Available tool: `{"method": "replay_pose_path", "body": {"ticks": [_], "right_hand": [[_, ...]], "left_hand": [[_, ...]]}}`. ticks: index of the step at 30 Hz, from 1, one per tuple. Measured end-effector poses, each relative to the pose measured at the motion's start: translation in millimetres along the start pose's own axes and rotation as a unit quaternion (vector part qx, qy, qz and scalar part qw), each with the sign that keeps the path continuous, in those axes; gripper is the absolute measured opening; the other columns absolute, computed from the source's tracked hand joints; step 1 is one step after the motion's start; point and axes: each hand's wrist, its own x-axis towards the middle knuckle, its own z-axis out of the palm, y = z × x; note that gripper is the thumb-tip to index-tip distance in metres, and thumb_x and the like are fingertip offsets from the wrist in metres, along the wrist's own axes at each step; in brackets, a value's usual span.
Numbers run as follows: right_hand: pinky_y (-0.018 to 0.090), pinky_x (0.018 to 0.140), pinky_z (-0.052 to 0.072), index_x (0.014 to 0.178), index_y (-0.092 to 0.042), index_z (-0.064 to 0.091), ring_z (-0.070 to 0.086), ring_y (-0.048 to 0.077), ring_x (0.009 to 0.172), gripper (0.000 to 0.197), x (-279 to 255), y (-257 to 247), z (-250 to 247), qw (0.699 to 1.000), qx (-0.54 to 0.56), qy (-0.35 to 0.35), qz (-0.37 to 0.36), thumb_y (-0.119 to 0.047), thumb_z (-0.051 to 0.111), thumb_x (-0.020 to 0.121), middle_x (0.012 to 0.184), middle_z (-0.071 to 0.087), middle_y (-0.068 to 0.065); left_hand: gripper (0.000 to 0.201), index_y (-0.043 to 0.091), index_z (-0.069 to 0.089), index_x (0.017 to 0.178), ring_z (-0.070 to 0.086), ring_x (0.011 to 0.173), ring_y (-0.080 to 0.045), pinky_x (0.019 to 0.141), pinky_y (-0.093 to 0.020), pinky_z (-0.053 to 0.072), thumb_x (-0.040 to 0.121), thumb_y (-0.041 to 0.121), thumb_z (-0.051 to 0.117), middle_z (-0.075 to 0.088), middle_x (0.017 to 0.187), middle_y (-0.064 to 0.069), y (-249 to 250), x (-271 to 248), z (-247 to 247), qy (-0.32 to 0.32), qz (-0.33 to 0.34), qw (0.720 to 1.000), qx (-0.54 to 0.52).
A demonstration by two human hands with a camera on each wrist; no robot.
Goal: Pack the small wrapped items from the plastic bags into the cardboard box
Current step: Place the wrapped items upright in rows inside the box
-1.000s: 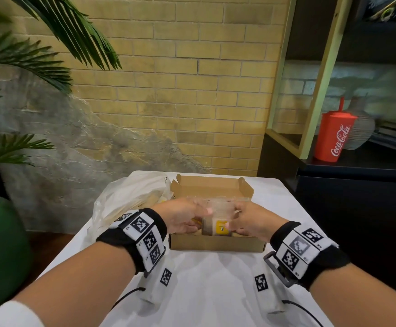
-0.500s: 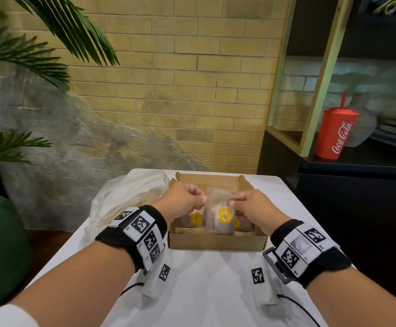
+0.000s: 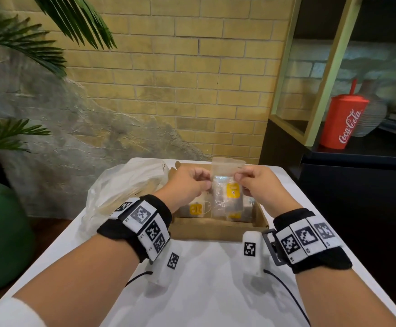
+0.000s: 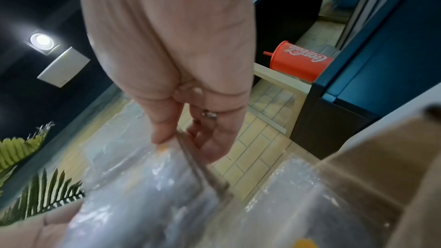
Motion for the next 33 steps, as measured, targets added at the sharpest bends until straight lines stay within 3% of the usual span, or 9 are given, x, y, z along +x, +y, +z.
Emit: {"method": "replay_pose_path", "body": {"ticks": [4, 9, 12, 15, 17, 20, 25, 29, 33], "right_hand": [[0.043, 0.092, 0.051, 0.083, -0.021, 0.066, 0.061, 0.034, 0.102, 0.022, -0.7, -3.3, 1.6, 1.0, 0.026, 0.007, -0.008, -0.007, 0.052, 0.092, 0.092, 0.065, 0.006], [0.034, 0.078, 0.052, 0.104, -0.006, 0.068, 0.058, 0.018, 0.081, 0.02, 3.5, -3.4, 4.1, 0.999, 0.032, 0.018, -0.026, -0.007, 0.051, 0.092, 0.084, 0.065, 0.001], [0.039, 0.077, 0.051, 0.096, -0.011, 0.069, 0.056, 0.02, 0.077, 0.02, 3.2, -5.8, 5.0, 0.999, 0.025, 0.016, -0.043, -0.006, 0.05, 0.093, 0.081, 0.065, 0.004], [0.03, 0.07, 0.052, 0.09, -0.016, 0.067, 0.057, 0.014, 0.071, 0.021, 2.5, -8.2, 2.7, 0.998, 0.041, 0.021, -0.05, -0.005, 0.049, 0.093, 0.078, 0.064, 0.002], [0.028, 0.072, 0.054, 0.089, -0.018, 0.066, 0.059, 0.013, 0.073, 0.022, 3.1, -8.0, 0.6, 0.996, 0.062, 0.029, -0.048, -0.005, 0.049, 0.093, 0.08, 0.065, 0.001], [0.019, 0.062, 0.054, 0.091, -0.015, 0.066, 0.059, 0.01, 0.069, 0.022, 4.4, -6.5, -2.7, 0.995, 0.072, 0.047, -0.047, -0.004, 0.048, 0.093, 0.078, 0.064, -0.001], [0.033, 0.067, 0.048, 0.082, -0.018, 0.065, 0.053, 0.022, 0.077, 0.024, 4.8, -6.2, -8.5, 0.995, 0.06, 0.062, -0.056, -0.003, 0.05, 0.092, 0.078, 0.062, 0.003], [0.039, 0.076, 0.049, 0.081, -0.019, 0.064, 0.053, 0.022, 0.08, 0.025, 4.6, -6.6, -20.2, 0.992, 0.076, 0.087, -0.055, -0.003, 0.048, 0.093, 0.083, 0.061, 0.004], [0.03, 0.07, 0.049, 0.081, -0.019, 0.063, 0.054, 0.014, 0.076, 0.026, 4.6, -6.9, -27.7, 0.989, 0.104, 0.092, -0.05, -0.003, 0.047, 0.093, 0.082, 0.061, 0.0]], "left_hand": [[0.023, 0.015, 0.061, 0.072, 0.047, 0.041, 0.006, 0.046, -0.005, 0.036, 0.086, -0.003, 0.059, 0.059, 0.064, 0.002, -0.4, 0.9, -1.6, 0.026, 0.025, 0.999, 0.007], [0.022, 0.018, 0.065, 0.076, 0.055, 0.051, 0.01, 0.055, -0.005, 0.042, 0.083, -0.003, 0.064, 0.064, 0.071, 0.006, 0.2, 3.3, -2.7, 0.043, 0.051, 0.998, -0.011], [0.019, 0.021, 0.069, 0.081, 0.054, 0.057, 0.0, 0.061, -0.014, 0.042, 0.084, 0.003, 0.064, 0.066, 0.078, 0.003, -0.8, 5.4, -1.4, 0.036, 0.041, 0.998, -0.016], [0.017, 0.02, 0.065, 0.074, 0.048, 0.065, -0.011, 0.066, -0.023, 0.044, 0.086, 0.008, 0.063, 0.061, 0.073, 0.004, 0.2, 5.9, 0.2, 0.04, 0.025, 0.999, -0.025], [0.022, 0.019, 0.059, 0.069, 0.05, 0.066, -0.009, 0.067, -0.022, 0.046, 0.089, 0.009, 0.059, 0.058, 0.069, 0.007, 2.3, 5.1, 0.7, 0.048, 0.017, 0.998, -0.026], [0.025, 0.016, 0.056, 0.069, 0.05, 0.063, -0.01, 0.064, -0.021, 0.047, 0.092, 0.006, 0.053, 0.056, 0.07, -0.001, 2.6, 5.7, -1.8, 0.059, 0.02, 0.997, -0.033], [0.027, 0.017, 0.059, 0.071, 0.049, 0.056, -0.01, 0.057, -0.02, 0.043, 0.092, 0.002, 0.05, 0.056, 0.063, -0.002, 4.5, 6.7, -7.4, 0.095, 0.017, 0.995, -0.018], [0.024, 0.018, 0.062, 0.07, 0.052, 0.063, -0.008, 0.063, -0.02, 0.044, 0.089, 0.004, 0.055, 0.063, 0.071, 0.0, 8.4, 9.2, -21.5, 0.074, 0.039, 0.984, 0.155], [0.017, 0.013, 0.07, 0.094, 0.05, 0.074, -0.008, 0.062, -0.018, 0.037, 0.088, 0.009, 0.055, 0.058, 0.081, 0.007, 9.5, 5.4, -29.7, -0.063, 0.037, 0.889, 0.452]]}}
